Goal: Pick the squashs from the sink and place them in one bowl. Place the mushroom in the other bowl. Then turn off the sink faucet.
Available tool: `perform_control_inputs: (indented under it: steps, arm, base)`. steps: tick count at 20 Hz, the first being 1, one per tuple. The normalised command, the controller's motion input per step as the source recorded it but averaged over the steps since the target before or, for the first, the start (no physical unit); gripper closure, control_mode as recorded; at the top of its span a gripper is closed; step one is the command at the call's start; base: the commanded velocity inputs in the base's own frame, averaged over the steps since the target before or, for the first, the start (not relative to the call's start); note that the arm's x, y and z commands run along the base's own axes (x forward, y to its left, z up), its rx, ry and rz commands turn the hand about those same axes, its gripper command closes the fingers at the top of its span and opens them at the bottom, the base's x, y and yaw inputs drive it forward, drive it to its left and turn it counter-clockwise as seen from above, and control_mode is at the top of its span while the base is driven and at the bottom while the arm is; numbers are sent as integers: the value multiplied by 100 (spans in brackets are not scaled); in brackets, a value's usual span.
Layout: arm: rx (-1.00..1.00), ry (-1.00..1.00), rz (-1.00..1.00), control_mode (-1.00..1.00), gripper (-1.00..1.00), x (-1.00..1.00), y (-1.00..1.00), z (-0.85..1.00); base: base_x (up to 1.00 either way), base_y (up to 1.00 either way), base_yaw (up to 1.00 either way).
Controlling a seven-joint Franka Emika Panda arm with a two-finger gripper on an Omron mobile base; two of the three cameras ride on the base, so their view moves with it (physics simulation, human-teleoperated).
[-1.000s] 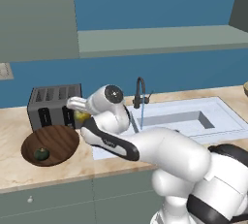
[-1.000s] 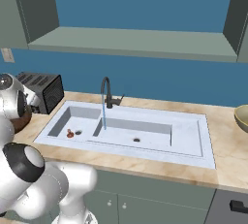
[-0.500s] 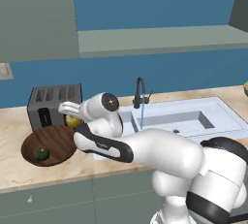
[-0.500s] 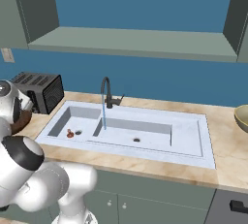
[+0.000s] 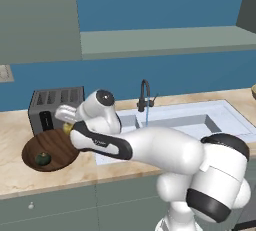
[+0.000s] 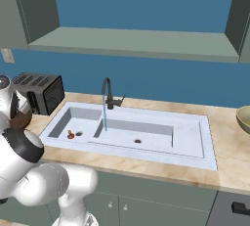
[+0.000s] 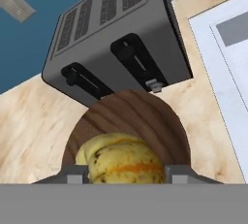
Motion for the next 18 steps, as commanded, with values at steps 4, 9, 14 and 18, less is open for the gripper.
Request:
perform_control_inputs:
  steps: [4, 9, 14, 18]
  arm:
    - [-2, 0, 0, -100, 100, 0, 4, -5]
    - [-8, 0, 0, -100, 100, 0, 25, -30]
    - [-4, 0, -1, -100, -100, 2, 53, -6]
    - [-1, 0, -1, -100, -100, 3, 19, -1]
  base:
    - [0, 0, 0]
    - [0, 0, 0]
    - [0, 0, 0]
    - [0, 0, 0]
